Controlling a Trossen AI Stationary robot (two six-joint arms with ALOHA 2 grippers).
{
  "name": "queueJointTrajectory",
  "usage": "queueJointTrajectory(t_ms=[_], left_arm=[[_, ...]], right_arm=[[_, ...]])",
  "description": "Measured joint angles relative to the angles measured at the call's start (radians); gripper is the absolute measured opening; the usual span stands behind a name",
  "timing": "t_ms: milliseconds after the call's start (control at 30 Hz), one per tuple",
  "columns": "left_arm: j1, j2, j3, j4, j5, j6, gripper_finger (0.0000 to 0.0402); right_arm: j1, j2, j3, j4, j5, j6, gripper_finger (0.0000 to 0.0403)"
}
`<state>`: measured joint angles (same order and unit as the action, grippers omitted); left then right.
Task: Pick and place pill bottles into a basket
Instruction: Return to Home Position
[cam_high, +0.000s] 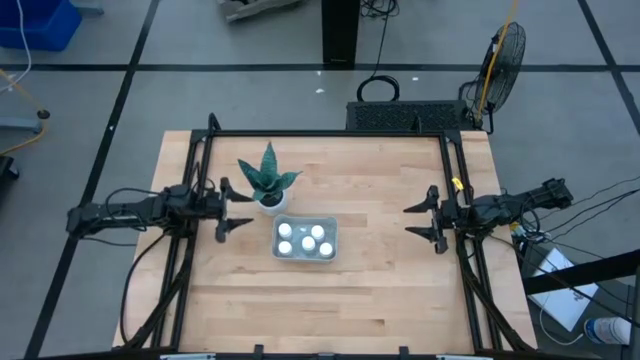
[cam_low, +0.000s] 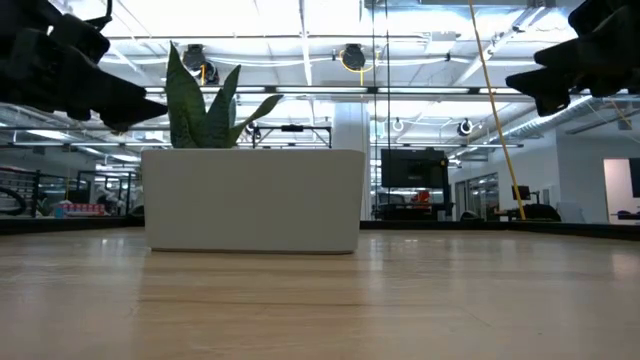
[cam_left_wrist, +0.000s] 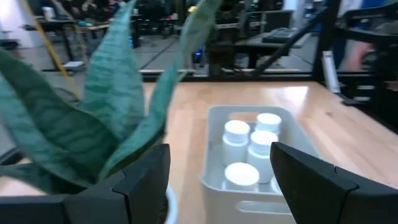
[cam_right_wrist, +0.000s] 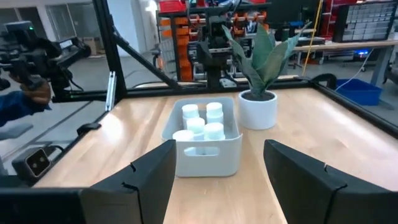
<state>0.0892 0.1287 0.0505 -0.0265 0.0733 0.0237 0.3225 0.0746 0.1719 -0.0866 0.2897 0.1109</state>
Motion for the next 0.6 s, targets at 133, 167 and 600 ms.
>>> queueJointTrajectory(t_ms=[133, 167, 600], left_arm=[[0.019, 0.000, 0.000, 0.000, 0.073, -0.007, 0.0285], [0.022, 0.000, 0.000, 0.000, 0.084, -0.009, 0.0285], [0.024, 0.002, -0.029, 0.035, 0.086, -0.033, 0.0285]], right_arm=[[0.000, -0.001, 0.000, 0.016, 0.100, -0.024, 0.0235], [0.000, 0.000, 0.000, 0.015, 0.135, -0.029, 0.0235], [-0.018, 0.001, -0.101, 0.163, 0.197, -0.060, 0.0235]])
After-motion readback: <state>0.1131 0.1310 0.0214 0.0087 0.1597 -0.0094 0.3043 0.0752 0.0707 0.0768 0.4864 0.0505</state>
